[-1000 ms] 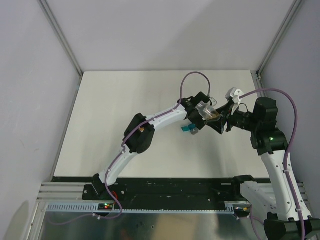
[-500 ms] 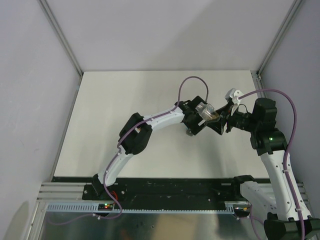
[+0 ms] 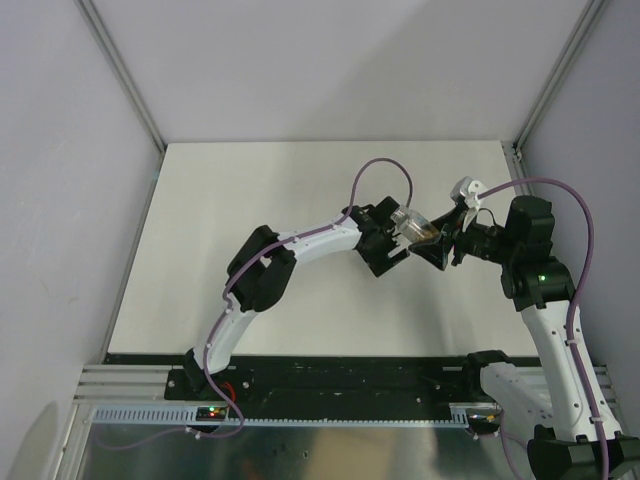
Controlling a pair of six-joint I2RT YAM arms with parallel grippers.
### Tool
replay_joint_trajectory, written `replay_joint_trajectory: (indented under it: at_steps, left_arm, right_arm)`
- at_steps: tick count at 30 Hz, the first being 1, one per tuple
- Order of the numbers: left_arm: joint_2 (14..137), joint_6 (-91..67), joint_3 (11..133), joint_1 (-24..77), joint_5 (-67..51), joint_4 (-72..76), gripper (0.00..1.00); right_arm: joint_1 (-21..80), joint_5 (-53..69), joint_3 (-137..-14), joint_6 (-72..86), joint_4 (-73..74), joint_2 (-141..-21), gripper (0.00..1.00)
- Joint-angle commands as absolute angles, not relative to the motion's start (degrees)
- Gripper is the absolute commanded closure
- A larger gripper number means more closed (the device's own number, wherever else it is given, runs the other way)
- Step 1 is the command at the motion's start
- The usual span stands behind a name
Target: Sort the pills into containers
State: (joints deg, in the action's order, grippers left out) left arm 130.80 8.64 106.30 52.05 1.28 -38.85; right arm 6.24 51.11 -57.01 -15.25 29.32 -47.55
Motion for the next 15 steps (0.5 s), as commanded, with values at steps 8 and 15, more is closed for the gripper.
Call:
replay_joint_trajectory:
  at_steps: [8,15]
  left_arm:
    - [125.35,10.75,103.85,51.99,-4.39,-38.70,0.22]
    - [125.86,9.82,104.25,51.99,-7.60,-38.69,0.34]
  right_arm:
    - [5.69,52.82,-56.68,-15.51,28.09,-46.92,1.00]
    - [5.39,52.78,-56.57,-15.56,27.96,-47.11,1.00]
